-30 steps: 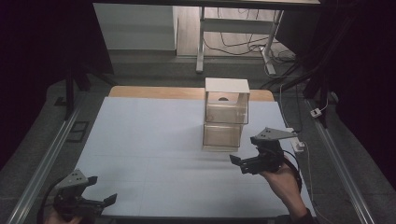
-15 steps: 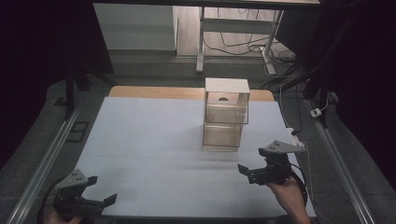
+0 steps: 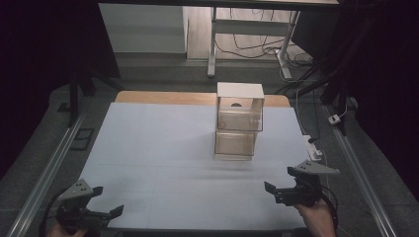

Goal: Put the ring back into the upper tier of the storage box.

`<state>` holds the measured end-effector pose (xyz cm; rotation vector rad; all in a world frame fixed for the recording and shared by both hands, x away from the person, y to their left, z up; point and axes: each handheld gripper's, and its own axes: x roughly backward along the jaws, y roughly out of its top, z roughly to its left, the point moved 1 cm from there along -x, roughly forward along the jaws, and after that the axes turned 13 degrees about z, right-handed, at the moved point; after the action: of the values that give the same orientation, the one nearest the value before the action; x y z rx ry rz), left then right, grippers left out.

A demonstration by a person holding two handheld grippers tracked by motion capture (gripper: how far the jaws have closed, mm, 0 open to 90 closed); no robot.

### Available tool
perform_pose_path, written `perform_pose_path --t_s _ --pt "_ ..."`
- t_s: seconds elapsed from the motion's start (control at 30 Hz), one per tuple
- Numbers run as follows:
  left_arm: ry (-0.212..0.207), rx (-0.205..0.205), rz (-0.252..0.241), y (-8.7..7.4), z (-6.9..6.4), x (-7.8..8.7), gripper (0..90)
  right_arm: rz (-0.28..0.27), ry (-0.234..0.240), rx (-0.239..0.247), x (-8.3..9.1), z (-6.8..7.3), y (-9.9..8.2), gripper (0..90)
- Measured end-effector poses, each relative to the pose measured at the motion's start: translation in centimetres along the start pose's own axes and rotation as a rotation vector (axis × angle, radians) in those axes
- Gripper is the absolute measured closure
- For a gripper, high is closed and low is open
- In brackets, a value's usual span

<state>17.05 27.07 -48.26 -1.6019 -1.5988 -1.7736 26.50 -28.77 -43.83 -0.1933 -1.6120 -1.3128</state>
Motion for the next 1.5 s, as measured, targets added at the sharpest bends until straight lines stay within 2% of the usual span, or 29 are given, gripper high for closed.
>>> perform_pose_path --t_s 0.7,1.07,1.37,1.5 --pt "0.0 0.001 0.001 0.0 0.0 0.0 0.0 0.047 -0.055 -0.092 1.2 -1.4 -4.1 0.0" --pt "0.0 0.001 0.001 0.0 0.0 0.0 0.0 0.088 -0.07 -0.105 1.4 -1.4 -4.8 0.0" --pt "0.002 0.001 0.01 0.0 0.0 -0.1 0.0 0.166 -0.08 -0.104 1.2 -1.1 -5.0 0.0" --pt "-0.002 0.003 0.01 0.0 0.0 -0.1 0.0 0.184 -0.078 -0.103 1.0 -1.1 -5.0 0.0"
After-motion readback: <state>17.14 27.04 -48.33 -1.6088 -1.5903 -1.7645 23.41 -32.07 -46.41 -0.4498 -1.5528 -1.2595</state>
